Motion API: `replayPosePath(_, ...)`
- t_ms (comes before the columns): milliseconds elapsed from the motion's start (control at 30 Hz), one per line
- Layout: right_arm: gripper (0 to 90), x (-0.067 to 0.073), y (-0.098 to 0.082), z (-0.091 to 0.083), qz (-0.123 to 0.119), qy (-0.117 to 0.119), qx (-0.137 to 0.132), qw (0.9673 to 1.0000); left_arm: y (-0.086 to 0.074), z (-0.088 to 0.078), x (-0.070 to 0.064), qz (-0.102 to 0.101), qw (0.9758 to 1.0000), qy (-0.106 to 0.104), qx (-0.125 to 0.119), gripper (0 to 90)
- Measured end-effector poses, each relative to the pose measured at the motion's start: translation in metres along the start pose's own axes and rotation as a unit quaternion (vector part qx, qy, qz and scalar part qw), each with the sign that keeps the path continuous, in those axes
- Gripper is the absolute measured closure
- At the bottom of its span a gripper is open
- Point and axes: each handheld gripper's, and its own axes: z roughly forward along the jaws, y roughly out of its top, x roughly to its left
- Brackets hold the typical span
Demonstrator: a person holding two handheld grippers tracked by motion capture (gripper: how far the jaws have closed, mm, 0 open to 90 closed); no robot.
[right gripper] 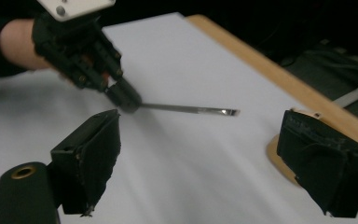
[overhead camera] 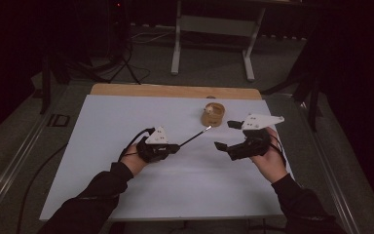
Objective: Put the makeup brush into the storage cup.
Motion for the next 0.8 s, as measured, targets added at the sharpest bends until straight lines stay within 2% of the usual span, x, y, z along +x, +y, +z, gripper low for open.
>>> replayPosePath(133, 13.4, 0.005, -0.004, -0.003, 0.011, -0.01, -0.029, 0.9995, -0.003, -0.001, 0.001, -0.022, 0.9995, -0.013, -0.021, 85.6)
replayPosePath(367, 11.9, 0.013, -0.009, -0.004, 0.018, -0.018, -0.051, 0.9984, -0.007, -0.002, -0.005, -0.055, 0.9969, -0.028, -0.05, 85.6)
replayPosePath(500, 11.8, 0.014, -0.012, -0.003, 0.014, -0.025, -0.056, 0.998, -0.011, -0.002, -0.008, -0.065, 0.9949, -0.035, -0.069, 85.6)
replayPosePath(567, 11.6, 0.015, -0.014, -0.002, 0.019, -0.024, -0.051, 0.9983, -0.013, -0.002, -0.008, -0.079, 0.9928, -0.041, -0.08, 85.6)
replayPosePath(733, 11.2, 0.019, -0.017, 0.004, 0.025, -0.02, -0.037, 0.9988, -0.016, -0.004, -0.01, -0.093, 0.9887, -0.044, -0.109, 85.6)
replayPosePath(767, 11.2, 0.019, -0.017, 0.004, 0.025, -0.02, -0.037, 0.9988, -0.016, -0.004, -0.01, -0.093, 0.9887, -0.044, -0.109, 85.6)
replayPosePath(800, 11.3, 0.019, -0.018, 0.005, 0.027, -0.023, -0.036, 0.9987, -0.018, -0.005, -0.012, -0.097, 0.9871, -0.043, -0.119, 85.6)
